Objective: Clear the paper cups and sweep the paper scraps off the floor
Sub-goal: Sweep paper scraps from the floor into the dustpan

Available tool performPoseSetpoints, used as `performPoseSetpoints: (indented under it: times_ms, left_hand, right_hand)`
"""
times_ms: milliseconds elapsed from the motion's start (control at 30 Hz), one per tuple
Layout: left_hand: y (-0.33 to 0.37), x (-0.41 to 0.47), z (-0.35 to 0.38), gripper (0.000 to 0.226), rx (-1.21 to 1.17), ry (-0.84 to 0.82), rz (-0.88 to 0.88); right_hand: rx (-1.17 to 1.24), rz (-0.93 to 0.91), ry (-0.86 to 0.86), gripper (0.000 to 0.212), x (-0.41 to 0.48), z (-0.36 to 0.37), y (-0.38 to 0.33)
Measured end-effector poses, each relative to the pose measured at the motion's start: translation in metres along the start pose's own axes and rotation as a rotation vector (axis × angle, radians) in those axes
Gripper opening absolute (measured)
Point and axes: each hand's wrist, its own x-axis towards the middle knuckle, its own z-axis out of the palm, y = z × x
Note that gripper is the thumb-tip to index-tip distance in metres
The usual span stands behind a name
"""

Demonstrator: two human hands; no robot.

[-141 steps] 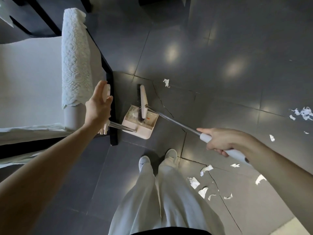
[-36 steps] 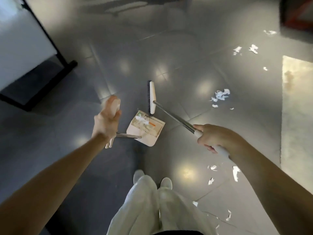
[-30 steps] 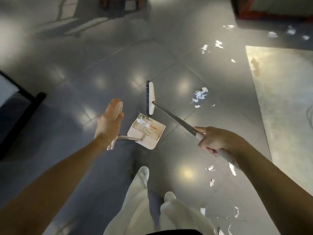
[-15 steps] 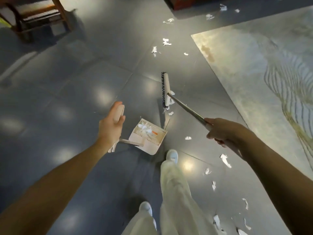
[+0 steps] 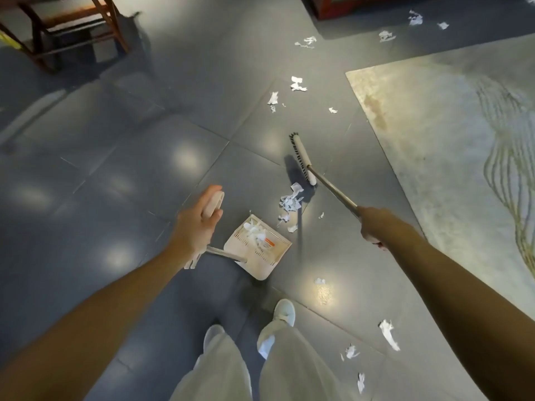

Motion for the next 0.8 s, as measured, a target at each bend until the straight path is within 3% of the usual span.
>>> performPoseSetpoints:
  times_ms: [100,233,367,533,800]
  left_hand:
    - [0.014,0.037,0.005,0.044,-0.017,-0.025,0.001]
    - [0.012,0.062,0.006,0.045,0.009,-0.022,0.02]
    - [0.013,0.084,0.006,0.042,-0.018,-0.004,0.026]
    - [0.021,0.091,0.01,0.042,-0.048,-0.064,0.104]
    - [0.012,0.097,-0.012,0.043,-0.045,-0.118,0.141]
  right_hand:
    - [-0.092,-0.026,-0.001,0.061,0.027,-0.003,-0.002]
    - [0.024,-0.024,-0.224,0.073,0.032,0.011,0.0]
    - [0.019,-0.095,-0.316,0.077,0.006,0.028,-0.003]
    - [-0.027,-0.117,-0.478,0.065,-0.032,0.032,-0.006]
    - [0.042,-0.014,-0.373,0.072,-0.107,0.038,-0.026]
